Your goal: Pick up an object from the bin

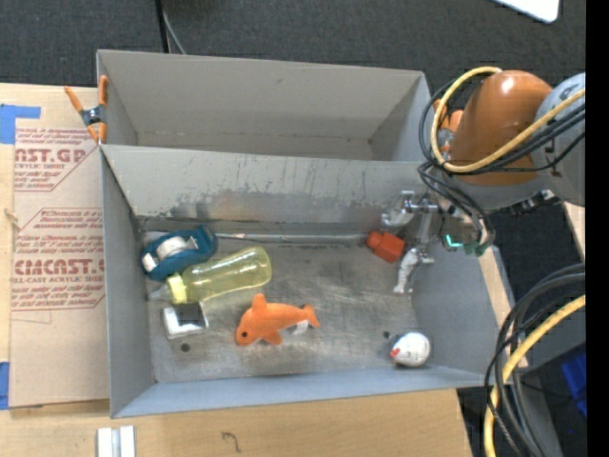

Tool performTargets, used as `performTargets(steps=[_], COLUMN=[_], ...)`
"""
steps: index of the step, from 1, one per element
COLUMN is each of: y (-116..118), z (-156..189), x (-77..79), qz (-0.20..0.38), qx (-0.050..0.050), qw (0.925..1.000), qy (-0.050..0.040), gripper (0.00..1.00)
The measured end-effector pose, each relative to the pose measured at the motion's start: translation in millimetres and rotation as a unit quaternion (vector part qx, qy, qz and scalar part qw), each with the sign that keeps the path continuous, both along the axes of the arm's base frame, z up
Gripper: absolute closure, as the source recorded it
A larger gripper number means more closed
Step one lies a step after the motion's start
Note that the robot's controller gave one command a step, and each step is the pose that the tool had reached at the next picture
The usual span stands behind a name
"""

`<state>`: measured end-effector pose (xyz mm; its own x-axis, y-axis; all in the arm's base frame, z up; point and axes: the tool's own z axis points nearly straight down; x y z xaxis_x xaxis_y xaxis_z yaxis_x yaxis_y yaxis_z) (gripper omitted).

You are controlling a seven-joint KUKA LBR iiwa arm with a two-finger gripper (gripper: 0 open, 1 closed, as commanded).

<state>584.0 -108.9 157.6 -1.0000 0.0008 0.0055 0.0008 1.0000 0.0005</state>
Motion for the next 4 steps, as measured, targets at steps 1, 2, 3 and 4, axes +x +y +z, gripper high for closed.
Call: performTargets(steps=[1,2,3,4], y=[0.2,-11.8,-30.8,1.5], z=[4.5,24.8,6.5,6.8], x=[1.9,-22.7,-26.9,-17.8], qz=[0.001,0.055,0.124,0.151], qx=[-0.001,0.002,-0.003,0.002], qw=[1.0,0.9985,0.9922,0.9885], qy=[-0.0038,0.0001,-0.0087,0.0014], gripper=[0.0,0.0,0.0,0.0])
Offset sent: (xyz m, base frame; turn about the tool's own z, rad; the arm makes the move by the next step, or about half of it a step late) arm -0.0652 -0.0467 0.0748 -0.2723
